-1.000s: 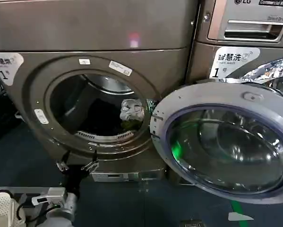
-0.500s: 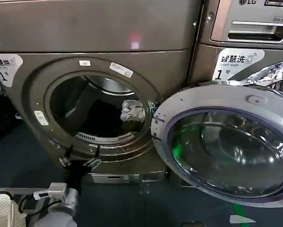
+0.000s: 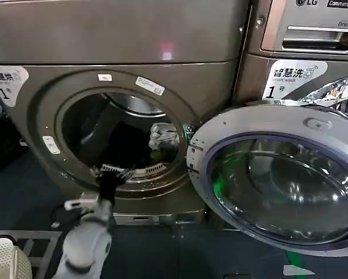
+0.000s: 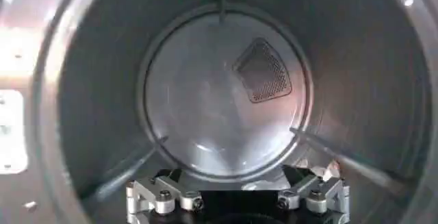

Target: Grasp the clothes from the dryer.

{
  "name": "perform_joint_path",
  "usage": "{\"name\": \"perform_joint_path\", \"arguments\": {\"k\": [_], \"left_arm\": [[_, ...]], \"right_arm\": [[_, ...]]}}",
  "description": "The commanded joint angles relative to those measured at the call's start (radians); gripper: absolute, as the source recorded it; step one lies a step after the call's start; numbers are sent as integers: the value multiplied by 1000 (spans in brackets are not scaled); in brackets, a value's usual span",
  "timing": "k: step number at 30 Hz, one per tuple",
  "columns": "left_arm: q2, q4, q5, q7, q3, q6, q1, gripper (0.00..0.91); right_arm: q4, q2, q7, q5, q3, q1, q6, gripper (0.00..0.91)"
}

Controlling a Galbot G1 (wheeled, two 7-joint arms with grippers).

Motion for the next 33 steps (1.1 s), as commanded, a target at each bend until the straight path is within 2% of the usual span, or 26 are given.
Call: {"name": "perform_joint_path", "arguments": {"k": [1, 17, 24, 33], "left_arm": [[5, 313, -15, -21, 59, -27, -294, 907], [-30, 733, -48, -59, 138, -66, -650, 907], [-68, 958, -46, -60, 130, -118, -802, 907], [-89, 1188, -38, -14, 144, -127, -955, 907]], "right_arm": [[0, 5, -1, 6, 39, -31, 0, 907], [3, -12, -5, 36, 65, -48, -2, 907], [0, -30, 15, 66, 88, -50, -17, 907], [0, -37, 12, 79, 88, -31, -14, 907]]}}
